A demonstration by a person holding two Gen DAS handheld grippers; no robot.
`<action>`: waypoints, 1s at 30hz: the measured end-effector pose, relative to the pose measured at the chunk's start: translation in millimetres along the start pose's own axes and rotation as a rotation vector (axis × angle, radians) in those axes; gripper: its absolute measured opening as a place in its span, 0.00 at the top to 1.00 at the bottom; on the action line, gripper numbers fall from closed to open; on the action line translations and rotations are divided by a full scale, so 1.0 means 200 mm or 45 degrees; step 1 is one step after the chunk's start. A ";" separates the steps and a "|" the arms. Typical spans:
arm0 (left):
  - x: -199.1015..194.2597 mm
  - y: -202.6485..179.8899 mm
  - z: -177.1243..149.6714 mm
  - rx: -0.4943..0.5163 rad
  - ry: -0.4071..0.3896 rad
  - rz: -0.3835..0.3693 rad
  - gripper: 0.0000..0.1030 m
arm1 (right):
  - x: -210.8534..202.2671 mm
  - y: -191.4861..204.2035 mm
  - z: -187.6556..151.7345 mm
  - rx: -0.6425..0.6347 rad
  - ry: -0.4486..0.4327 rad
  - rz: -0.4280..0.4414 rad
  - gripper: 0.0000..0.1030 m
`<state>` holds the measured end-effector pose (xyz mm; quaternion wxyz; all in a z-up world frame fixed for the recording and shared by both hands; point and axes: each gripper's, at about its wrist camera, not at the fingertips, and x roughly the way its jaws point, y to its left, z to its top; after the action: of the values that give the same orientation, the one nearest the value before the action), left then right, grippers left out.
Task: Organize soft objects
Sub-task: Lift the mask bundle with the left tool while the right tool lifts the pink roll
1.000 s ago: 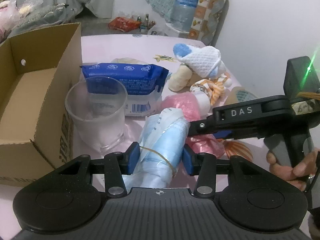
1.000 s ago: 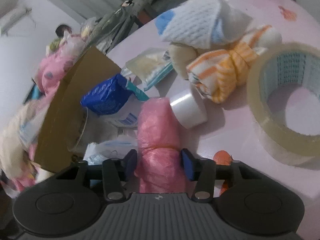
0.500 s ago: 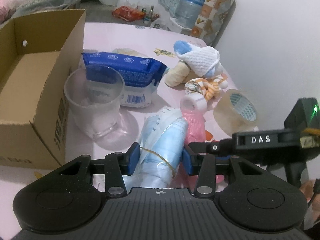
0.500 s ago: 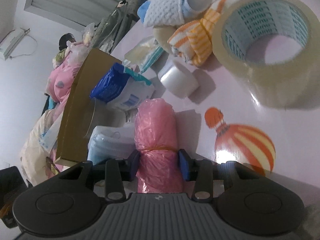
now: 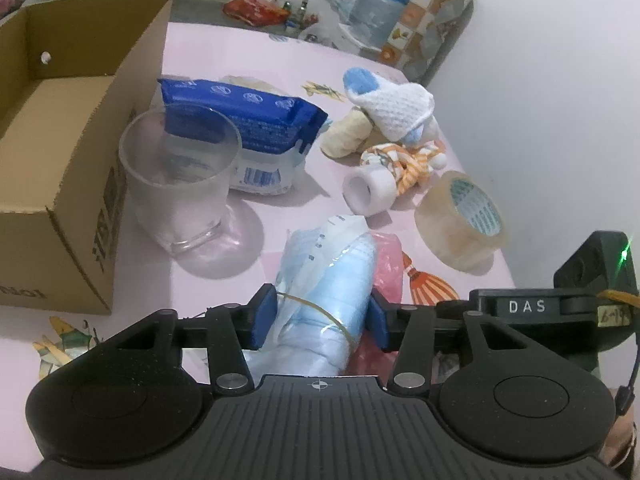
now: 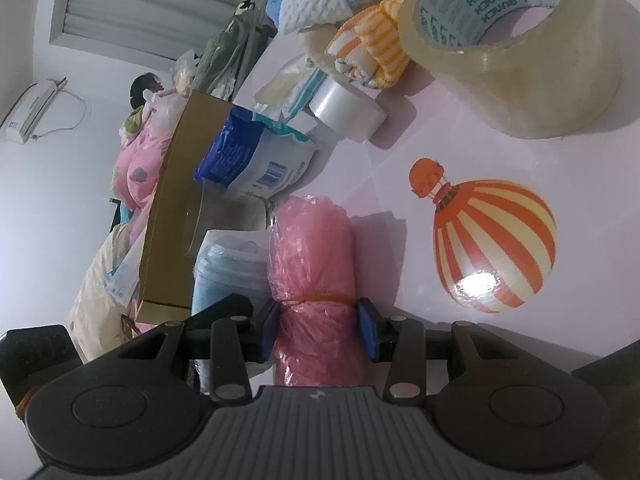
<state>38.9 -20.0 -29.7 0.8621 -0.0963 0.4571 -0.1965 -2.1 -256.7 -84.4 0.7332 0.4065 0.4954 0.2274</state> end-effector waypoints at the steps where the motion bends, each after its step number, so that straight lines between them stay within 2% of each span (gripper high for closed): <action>1: 0.01 0.00 0.00 0.002 0.010 -0.002 0.48 | 0.01 0.01 0.00 0.001 0.001 0.001 0.49; 4: 0.03 0.02 0.00 -0.007 0.058 -0.020 0.46 | 0.03 0.00 0.01 0.013 0.008 0.010 0.49; 15: 0.03 0.08 0.04 -0.011 0.125 -0.123 0.43 | 0.07 -0.02 0.03 0.037 0.001 0.051 0.49; 23: 0.00 0.09 0.02 -0.008 0.117 -0.160 0.49 | 0.05 -0.02 0.00 0.025 -0.013 0.096 0.49; 30: -0.12 0.03 -0.02 0.016 0.065 -0.181 0.49 | -0.05 0.08 -0.06 -0.042 -0.060 0.119 0.49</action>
<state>25.5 -3.4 -16.2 0.8345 -0.1180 0.4698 -0.2626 -17.2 -250.9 -68.1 0.7399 0.4221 0.4547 0.2599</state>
